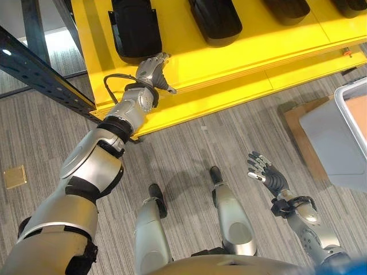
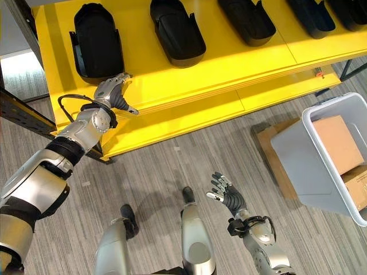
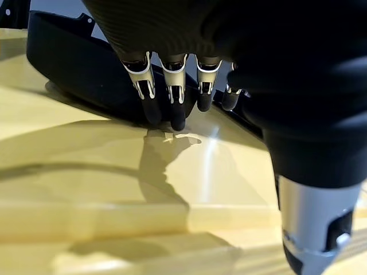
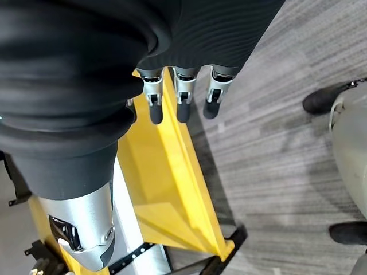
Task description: Move parts from the plastic box to the shelf.
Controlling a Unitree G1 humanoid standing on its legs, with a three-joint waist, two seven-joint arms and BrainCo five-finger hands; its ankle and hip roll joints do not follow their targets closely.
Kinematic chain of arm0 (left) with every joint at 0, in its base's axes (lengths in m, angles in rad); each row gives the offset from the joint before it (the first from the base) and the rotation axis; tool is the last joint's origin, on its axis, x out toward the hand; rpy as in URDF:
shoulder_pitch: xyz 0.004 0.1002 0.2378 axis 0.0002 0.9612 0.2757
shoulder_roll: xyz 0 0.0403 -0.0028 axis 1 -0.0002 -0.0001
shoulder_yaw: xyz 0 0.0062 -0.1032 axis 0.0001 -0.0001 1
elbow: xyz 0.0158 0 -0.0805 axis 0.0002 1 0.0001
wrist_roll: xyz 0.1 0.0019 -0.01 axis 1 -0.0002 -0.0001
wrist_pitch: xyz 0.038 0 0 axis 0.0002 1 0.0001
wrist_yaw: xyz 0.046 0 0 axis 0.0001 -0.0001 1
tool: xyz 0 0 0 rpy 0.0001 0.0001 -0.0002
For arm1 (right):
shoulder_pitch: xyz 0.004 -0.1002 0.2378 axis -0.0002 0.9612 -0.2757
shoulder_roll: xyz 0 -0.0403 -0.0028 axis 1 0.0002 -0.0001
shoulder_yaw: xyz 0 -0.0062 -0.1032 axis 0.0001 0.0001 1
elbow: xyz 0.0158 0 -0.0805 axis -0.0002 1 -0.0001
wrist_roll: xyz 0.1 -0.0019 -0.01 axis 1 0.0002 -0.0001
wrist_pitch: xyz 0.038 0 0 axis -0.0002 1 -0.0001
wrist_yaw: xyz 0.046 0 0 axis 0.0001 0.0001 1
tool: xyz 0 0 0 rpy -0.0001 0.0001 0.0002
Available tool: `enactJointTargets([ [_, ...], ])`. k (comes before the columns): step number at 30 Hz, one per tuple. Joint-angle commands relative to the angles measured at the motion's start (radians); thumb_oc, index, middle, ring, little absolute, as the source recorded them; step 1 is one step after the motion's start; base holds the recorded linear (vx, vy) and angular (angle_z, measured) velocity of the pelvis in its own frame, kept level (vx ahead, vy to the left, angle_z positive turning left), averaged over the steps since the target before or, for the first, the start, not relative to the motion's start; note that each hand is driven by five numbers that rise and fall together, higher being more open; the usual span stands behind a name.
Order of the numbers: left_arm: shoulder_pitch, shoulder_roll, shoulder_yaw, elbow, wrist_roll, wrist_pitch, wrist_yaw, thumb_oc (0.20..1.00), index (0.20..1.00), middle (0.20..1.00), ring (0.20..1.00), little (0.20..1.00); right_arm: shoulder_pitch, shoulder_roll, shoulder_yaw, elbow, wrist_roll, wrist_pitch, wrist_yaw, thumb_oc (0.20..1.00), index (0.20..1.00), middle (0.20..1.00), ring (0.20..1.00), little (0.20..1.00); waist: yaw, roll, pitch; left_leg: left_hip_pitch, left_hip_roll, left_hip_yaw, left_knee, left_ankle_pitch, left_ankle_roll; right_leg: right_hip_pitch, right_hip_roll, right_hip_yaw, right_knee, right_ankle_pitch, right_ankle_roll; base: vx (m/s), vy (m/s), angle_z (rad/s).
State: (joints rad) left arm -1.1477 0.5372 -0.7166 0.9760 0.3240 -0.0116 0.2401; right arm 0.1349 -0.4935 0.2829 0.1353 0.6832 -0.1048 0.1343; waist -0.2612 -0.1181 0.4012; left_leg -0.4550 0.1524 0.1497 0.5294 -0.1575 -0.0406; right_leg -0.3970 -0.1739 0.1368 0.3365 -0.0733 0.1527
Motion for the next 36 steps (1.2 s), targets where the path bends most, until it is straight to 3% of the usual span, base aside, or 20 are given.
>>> enactJointTargets([
  [1,-0.051,0.059,0.021,0.019,-0.022,-0.024,0.028,1.000,1.000,1.000,1.000,1.000,0.039,-0.077,-0.041,-0.044,0.022,-0.042,0.008,1.000,1.000,1.000,1.000,1.000,-0.002,0.003,-0.046,-0.057,0.056,-0.121,0.014,0.036,-0.056,0.069,-0.050,-0.008,0.072,-0.152,-0.014,0.01,-0.003,-0.05],
  [15,-0.079,0.062,-0.003,0.026,-0.012,-0.027,0.029,1.000,1.000,1.000,1.000,1.000,0.052,-0.079,-0.046,-0.037,0.034,-0.045,0.011,1.000,1.000,1.000,1.000,1.000,-0.016,0.002,-0.050,-0.055,0.061,-0.110,0.016,0.031,-0.057,0.061,-0.047,0.004,0.078,-0.153,-0.013,0.01,0.000,-0.01],
  [20,-0.075,0.068,-0.013,-0.070,-0.010,-0.048,0.031,1.000,1.000,1.000,1.000,1.000,0.047,-0.077,-0.046,-0.027,0.033,-0.048,0.004,1.000,1.000,1.000,1.000,1.000,-0.011,0.006,-0.050,-0.061,0.060,-0.114,0.025,0.027,-0.058,0.063,-0.047,0.001,0.077,-0.154,-0.015,0.00,0.000,0.00],
  [26,0.009,0.059,0.050,-0.218,-0.108,-0.095,0.029,1.000,1.000,1.000,1.000,1.000,0.044,-0.059,-0.039,-0.019,0.031,-0.054,-0.002,1.000,1.000,1.000,1.000,1.000,0.002,0.011,-0.048,-0.052,0.054,-0.121,0.018,0.030,-0.057,0.073,-0.046,-0.005,0.079,-0.156,-0.019,0.00,0.000,0.00],
  [30,0.194,0.054,0.146,-0.423,-0.253,-0.144,-0.009,1.000,1.000,1.000,1.000,1.000,0.041,-0.035,-0.042,-0.024,0.021,-0.062,-0.014,1.000,1.000,1.000,1.000,1.000,0.025,0.023,-0.047,-0.023,0.051,-0.131,-0.009,0.042,-0.061,0.098,-0.044,-0.018,0.074,-0.157,-0.026,0.02,-0.045,0.01],
  [32,0.452,0.044,0.237,-0.638,-0.441,-0.205,-0.058,1.000,1.000,1.000,1.000,1.000,0.045,-0.004,-0.057,-0.044,0.008,-0.076,-0.021,1.000,1.000,1.000,1.000,1.000,0.052,0.040,-0.049,0.023,0.052,-0.142,-0.054,0.062,-0.066,0.140,-0.039,-0.037,0.057,-0.158,-0.034,0.04,-0.100,0.07],
  [34,0.677,0.019,0.310,-0.735,-0.640,-0.240,-0.128,1.000,1.000,1.000,1.000,1.000,0.032,0.011,-0.063,-0.046,-0.011,-0.080,-0.037,1.000,1.000,1.000,1.000,1.000,0.072,0.058,-0.064,0.073,0.061,-0.151,-0.114,0.092,-0.072,0.176,-0.028,-0.049,0.032,-0.155,-0.037,0.05,-0.103,0.18],
  [36,0.732,0.025,0.325,-0.767,-0.646,-0.240,-0.143,1.000,1.000,1.000,1.000,1.000,0.032,0.013,-0.068,-0.047,-0.016,-0.081,-0.039,1.000,1.000,1.000,1.000,1.000,0.076,0.063,-0.071,0.089,0.064,-0.152,-0.130,0.099,-0.073,0.185,-0.024,-0.052,0.025,-0.153,-0.038,0.03,-0.059,0.21],
])
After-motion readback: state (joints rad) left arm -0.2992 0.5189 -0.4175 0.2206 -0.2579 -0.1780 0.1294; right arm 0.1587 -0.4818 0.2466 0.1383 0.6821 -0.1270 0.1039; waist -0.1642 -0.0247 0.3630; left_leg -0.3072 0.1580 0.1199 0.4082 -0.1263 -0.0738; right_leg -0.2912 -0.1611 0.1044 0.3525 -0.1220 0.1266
